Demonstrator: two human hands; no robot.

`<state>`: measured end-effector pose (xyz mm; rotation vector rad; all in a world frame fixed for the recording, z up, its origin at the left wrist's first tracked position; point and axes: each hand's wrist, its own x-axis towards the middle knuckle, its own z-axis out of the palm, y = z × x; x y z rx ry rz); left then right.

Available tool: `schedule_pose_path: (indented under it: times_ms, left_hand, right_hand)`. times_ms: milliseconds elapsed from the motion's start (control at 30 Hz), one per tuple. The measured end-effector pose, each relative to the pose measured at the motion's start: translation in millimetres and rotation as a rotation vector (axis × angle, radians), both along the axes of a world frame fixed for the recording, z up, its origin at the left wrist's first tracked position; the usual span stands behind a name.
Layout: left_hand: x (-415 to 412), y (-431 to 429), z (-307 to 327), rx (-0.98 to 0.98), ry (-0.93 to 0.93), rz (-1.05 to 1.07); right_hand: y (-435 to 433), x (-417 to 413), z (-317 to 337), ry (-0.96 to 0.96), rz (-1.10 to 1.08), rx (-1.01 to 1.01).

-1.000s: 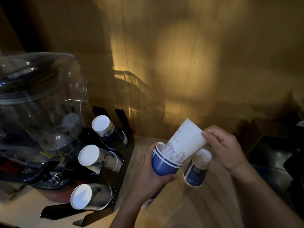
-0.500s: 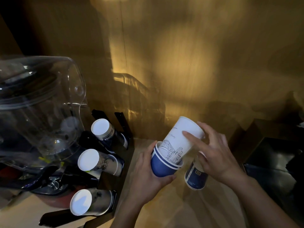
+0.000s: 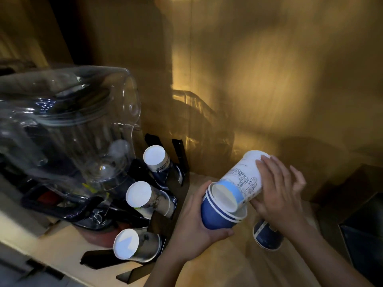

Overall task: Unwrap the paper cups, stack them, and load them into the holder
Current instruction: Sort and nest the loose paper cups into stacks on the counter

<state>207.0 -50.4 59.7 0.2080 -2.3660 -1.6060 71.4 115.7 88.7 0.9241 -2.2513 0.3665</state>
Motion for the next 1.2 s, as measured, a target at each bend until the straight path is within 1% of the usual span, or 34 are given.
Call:
schedule_pose_path:
  times_ms: [67,200,300,367,433,533,633,733,800,867,933,1000,1067,1133,1200]
  left_hand:
    - [3.2,-3.7,-0.6,0.051,-0.001,0.021]
    - [9.0,-8.5,-2.1,0.127,-0.029,0.076]
    - [12.6,-11.4,-6.0,0.170,-0.037,0.135]
    - [13.7,-13.2,-10.2,0.182,-0.043,0.169]
    - [14.4,-13.8,-14.3,0.192,-0.072,0.182]
    - [16.7,-12.4,-20.9,0.236,-0.125,0.188]
    - [19.2,-10.4,-26.3,0.285,-0.173,0.184]
    - [19.7,-9.6,-31.9,0.301,-0.189,0.163]
    - [18.9,-9.2,-34.1,0.297,-0.192,0.162]
    - [17.4,-9.1,-36.2,0.293,-0.190,0.162]
    - [14.0,-8.6,-39.1,0.285,-0.194,0.177]
    - [9.4,-6.5,-42.5,0.260,-0.206,0.195]
    - [4.6,-3.4,-45.5,0.225,-0.205,0.209]
    - [-0.5,0.0,-48.6,0.191,-0.197,0.222]
    - [-5.9,3.8,-49.6,0.187,-0.185,0.211]
  right_hand:
    - [-5.3,-2.4,-1.7,-0.127,0.018,-0.089]
    - [-15.7,-4.9,-11.4,-0.509,0.080,-0.419]
    - [-21.1,-5.3,-19.7,-0.758,0.117,-0.639]
    - [-24.2,-6.8,-27.3,-0.884,0.136,-0.729]
    - [-27.7,-8.9,-35.8,-0.962,0.141,-0.784]
    - [-35.1,-13.0,-50.2,-1.046,0.129,-0.792]
    - [-44.2,-18.1,-64.5,-1.108,0.111,-0.753]
    - [-50.0,-23.3,-78.3,-1.190,0.123,-0.653]
    - [-50.5,-25.3,-88.6,-1.245,0.075,-0.566]
    - [-48.4,-24.2,-96.2,-1.218,-0.013,-0.516]
    - [-44.9,-19.5,-96.3,-1.124,-0.047,-0.523]
    - [-40.0,-12.5,-87.5,-1.052,0.001,-0.577]
    - [-35.4,-4.6,-70.9,-1.049,0.115,-0.611]
    - [-30.7,4.8,-52.9,-1.065,0.255,-0.551]
    - [-27.5,13.4,-37.9,-1.137,0.398,-0.438]
